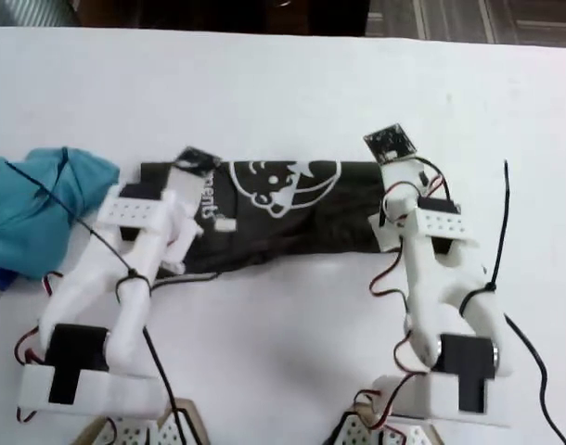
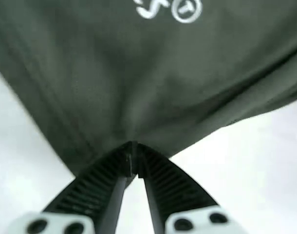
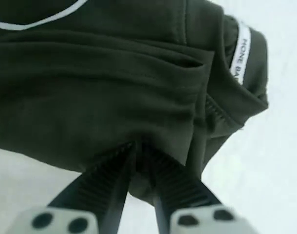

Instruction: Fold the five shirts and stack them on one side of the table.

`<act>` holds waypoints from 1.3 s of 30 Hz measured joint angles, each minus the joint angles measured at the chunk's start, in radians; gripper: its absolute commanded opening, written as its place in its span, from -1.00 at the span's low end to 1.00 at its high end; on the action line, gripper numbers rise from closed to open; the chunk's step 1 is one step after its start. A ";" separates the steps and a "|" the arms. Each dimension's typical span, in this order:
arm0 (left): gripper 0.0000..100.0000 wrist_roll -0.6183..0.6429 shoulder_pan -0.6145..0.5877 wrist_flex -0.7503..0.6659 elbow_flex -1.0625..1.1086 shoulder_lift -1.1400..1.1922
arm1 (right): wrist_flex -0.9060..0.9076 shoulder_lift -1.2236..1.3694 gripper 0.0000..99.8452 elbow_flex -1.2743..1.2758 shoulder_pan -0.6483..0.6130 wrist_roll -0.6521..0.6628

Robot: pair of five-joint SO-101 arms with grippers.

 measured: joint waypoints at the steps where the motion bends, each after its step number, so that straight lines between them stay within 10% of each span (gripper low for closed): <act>1: -0.95 -0.003 -0.003 -0.023 0.017 0.008 | -0.008 0.026 -0.96 0.000 0.002 -0.002; 16: -0.95 -0.009 -0.069 -0.061 -0.129 0.204 | 0.189 -0.035 -0.96 0.000 0.081 0.158; 34: -0.94 -0.011 -0.157 0.374 -0.580 0.270 | 0.342 -0.187 -0.96 -0.160 0.035 0.006; 39: -0.64 0.057 -0.281 0.288 -0.621 0.361 | 0.431 -0.187 -0.96 -0.160 0.160 0.008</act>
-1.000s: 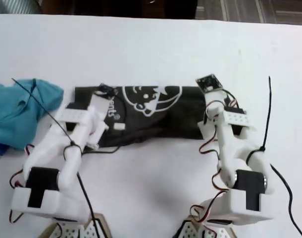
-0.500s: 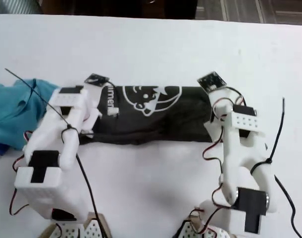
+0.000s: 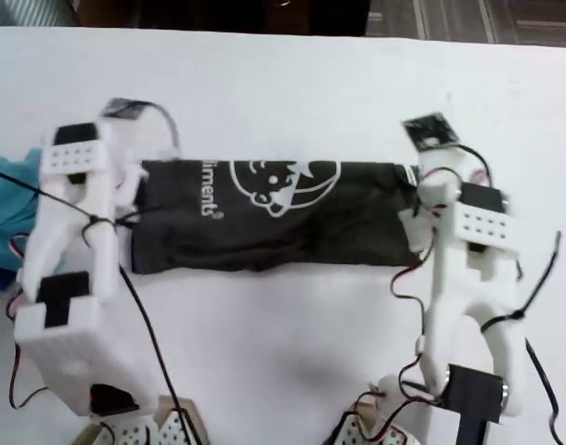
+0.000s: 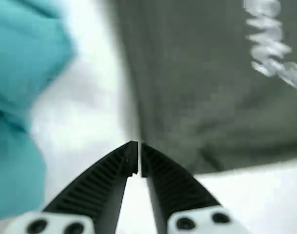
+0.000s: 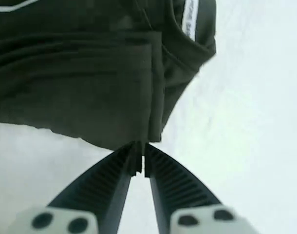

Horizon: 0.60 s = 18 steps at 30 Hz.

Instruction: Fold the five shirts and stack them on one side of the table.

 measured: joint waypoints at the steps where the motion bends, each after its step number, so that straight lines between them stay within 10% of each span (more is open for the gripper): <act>1: -0.59 0.009 -0.020 -0.021 -0.002 0.032 | 0.015 0.000 -0.96 0.000 0.028 0.018; 18: -0.62 0.017 -0.052 0.100 -0.384 0.397 | 0.058 0.000 -0.96 0.020 0.301 0.170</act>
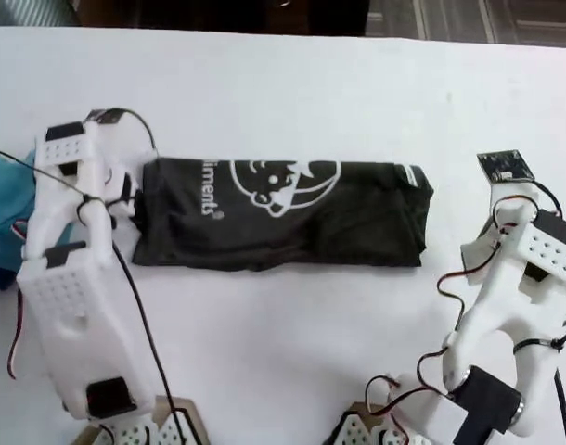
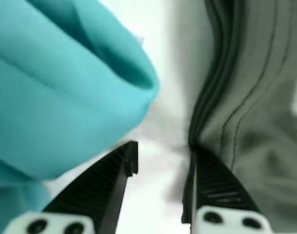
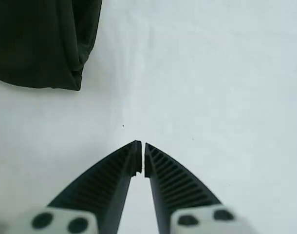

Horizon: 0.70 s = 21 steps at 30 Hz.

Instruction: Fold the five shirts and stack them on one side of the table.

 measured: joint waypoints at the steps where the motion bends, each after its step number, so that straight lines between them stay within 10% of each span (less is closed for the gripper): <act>1: -0.62 0.000 0.002 0.035 -0.035 0.005 | 0.000 0.000 -0.96 0.000 0.000 0.000; 7: -0.62 0.002 0.003 0.255 -0.281 0.009 | 0.000 0.000 -0.96 0.000 -0.017 0.000; 21: -0.62 0.117 0.048 0.233 -0.328 0.192 | 0.000 0.000 -0.96 0.020 -0.055 0.002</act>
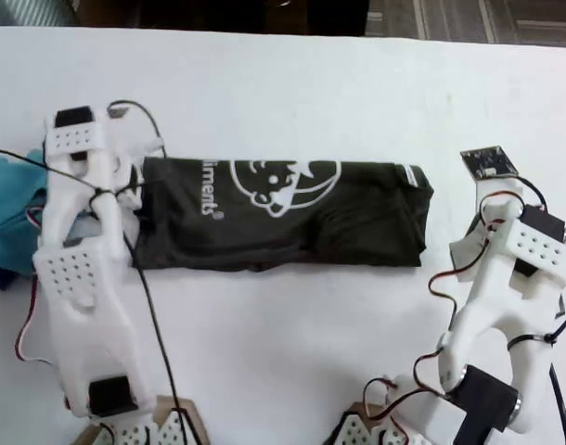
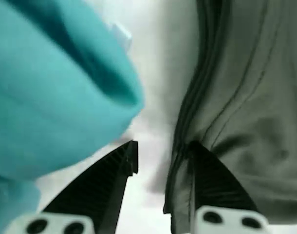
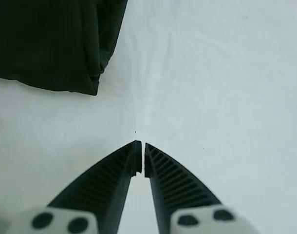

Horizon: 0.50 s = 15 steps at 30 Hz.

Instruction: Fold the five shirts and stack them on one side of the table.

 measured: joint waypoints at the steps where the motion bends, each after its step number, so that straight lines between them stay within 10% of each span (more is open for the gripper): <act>1: -0.62 0.006 0.008 0.005 -0.021 0.020 | 0.000 0.000 -0.96 0.009 0.000 0.000; 15: -0.62 0.040 0.021 0.048 -0.130 0.074 | 0.000 0.000 -0.96 0.068 0.000 -0.002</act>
